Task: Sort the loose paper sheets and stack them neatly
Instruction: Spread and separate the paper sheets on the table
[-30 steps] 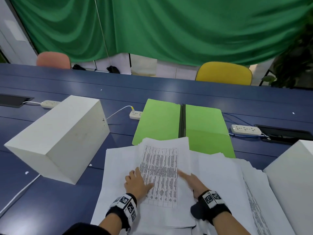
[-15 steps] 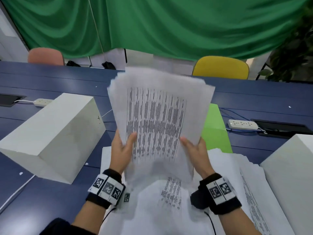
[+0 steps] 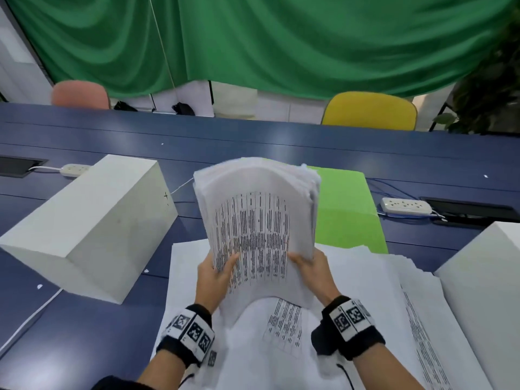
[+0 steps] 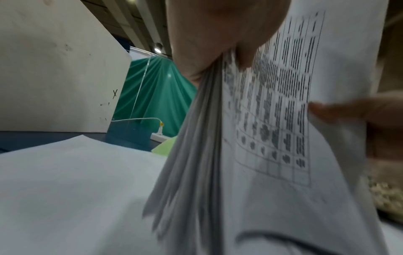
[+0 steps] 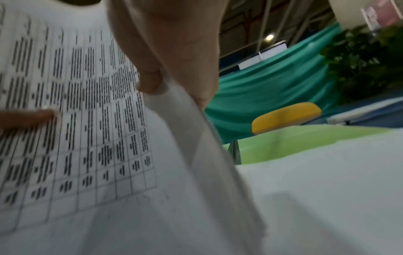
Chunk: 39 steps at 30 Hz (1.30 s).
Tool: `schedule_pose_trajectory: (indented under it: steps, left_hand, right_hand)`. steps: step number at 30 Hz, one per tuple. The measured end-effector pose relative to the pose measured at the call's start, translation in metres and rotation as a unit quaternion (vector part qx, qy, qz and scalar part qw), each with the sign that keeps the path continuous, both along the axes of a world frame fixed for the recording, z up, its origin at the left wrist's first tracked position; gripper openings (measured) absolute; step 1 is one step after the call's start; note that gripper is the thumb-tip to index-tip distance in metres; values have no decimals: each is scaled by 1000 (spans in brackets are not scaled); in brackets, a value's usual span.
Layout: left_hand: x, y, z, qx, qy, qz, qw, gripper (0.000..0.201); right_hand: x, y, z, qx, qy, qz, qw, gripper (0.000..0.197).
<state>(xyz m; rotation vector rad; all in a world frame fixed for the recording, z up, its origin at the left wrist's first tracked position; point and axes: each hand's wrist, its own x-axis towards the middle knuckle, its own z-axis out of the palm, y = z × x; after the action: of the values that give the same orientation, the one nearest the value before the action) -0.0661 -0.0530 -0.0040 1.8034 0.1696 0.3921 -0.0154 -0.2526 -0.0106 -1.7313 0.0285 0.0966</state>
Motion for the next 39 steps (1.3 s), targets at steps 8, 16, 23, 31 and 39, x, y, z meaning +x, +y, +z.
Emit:
schedule_pose_trajectory:
  steps: [8,16,23,31,39]
  left_hand:
    - [12,38,-17,12,126,50,991,25]
    - [-10,75,-80,203,427,170,865,60]
    - [-9,94,-85,190,415,158,876,49]
    - [-23,88,-77,148,357,59,921,5]
    - [-16,94,-15,243,178,111,947,12]
  right_hand:
    - [11,-46,13,-6,83,7,997,18]
    - [17,-62,-90,-133,252,-35,958,45]
    - [21,-63,-95,-161,244,-43,955,45]
    - [18,-62,-97,-148,231,-55,960,44]
    - [16,-61,-96,-155,224,-58,960,41]
